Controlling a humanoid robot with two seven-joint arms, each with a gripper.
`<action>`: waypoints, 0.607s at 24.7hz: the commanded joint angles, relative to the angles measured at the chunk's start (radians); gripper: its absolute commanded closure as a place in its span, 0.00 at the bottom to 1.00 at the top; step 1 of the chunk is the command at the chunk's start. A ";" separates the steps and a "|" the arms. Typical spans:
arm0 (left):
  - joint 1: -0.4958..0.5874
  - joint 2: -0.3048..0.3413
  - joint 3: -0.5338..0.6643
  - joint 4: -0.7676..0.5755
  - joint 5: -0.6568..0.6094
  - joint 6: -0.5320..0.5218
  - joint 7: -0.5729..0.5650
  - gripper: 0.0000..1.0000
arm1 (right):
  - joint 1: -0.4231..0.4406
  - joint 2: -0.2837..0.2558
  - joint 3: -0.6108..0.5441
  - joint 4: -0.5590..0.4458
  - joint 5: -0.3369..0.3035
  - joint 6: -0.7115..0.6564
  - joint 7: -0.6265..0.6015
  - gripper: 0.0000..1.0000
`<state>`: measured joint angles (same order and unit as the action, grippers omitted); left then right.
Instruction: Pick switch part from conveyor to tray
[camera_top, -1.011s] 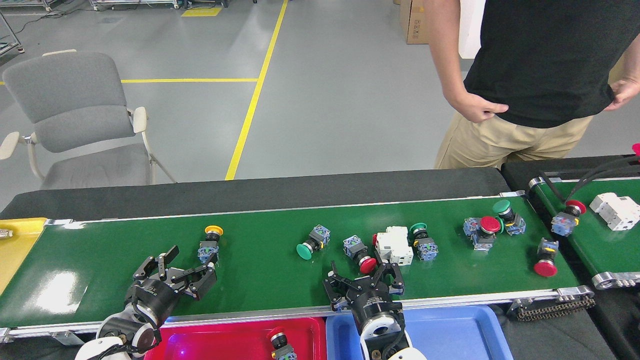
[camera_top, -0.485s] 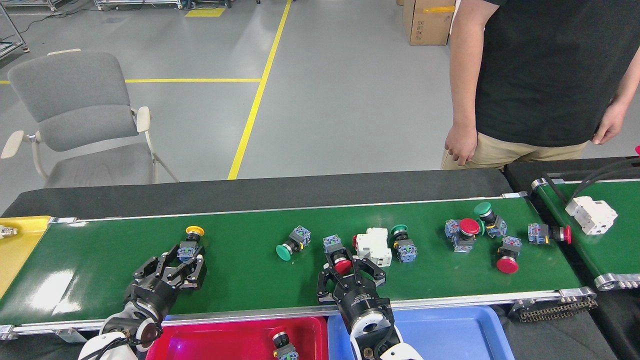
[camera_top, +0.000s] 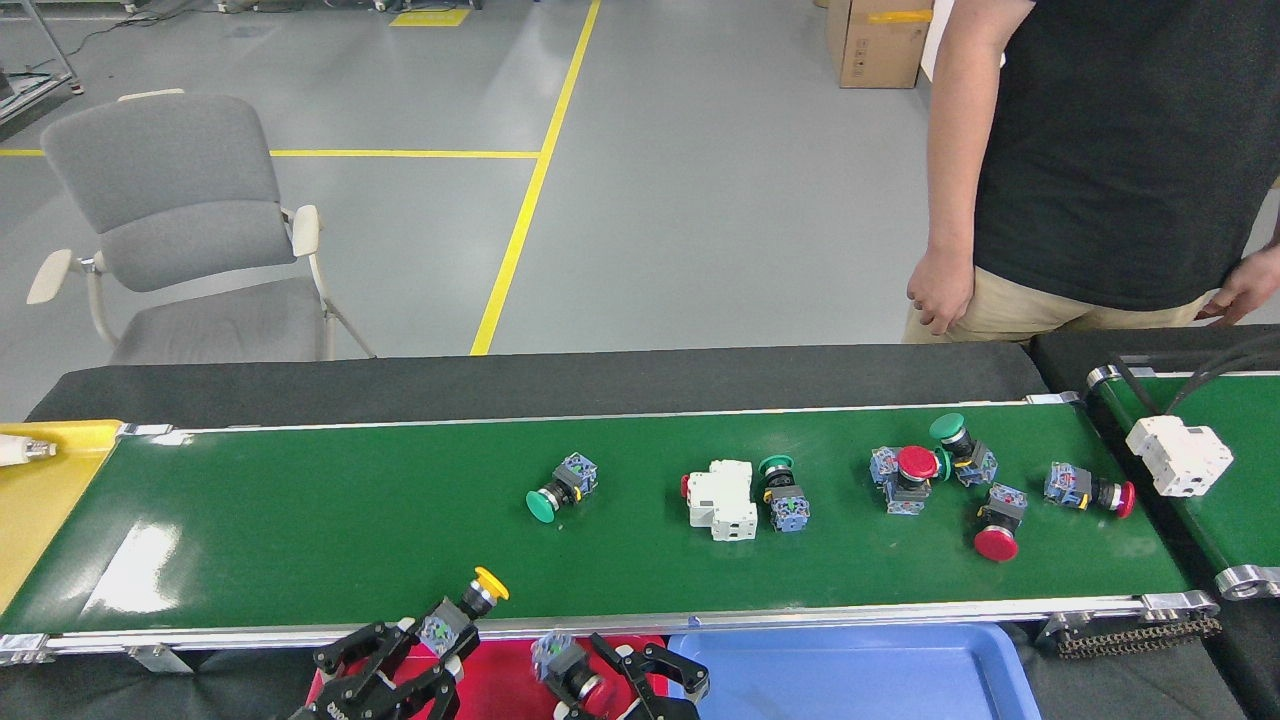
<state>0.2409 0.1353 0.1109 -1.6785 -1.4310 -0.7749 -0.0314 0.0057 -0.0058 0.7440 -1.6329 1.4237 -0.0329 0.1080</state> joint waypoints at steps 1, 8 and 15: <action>0.018 -0.006 0.010 -0.018 0.003 -0.011 0.010 0.10 | 0.013 0.000 -0.005 -0.031 0.001 -0.007 -0.013 0.00; 0.058 -0.089 0.136 -0.020 0.001 -0.011 0.011 0.01 | 0.168 0.003 -0.267 -0.127 -0.005 0.237 -0.157 0.00; 0.034 -0.072 0.339 0.071 -0.006 0.299 0.070 0.01 | 0.280 0.000 -0.469 -0.094 -0.017 0.363 -0.251 0.00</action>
<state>0.2808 0.0441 0.4367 -1.6116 -1.4378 -0.5274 0.0058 0.2960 -0.0133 0.2835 -1.7208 1.4092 0.3163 -0.1288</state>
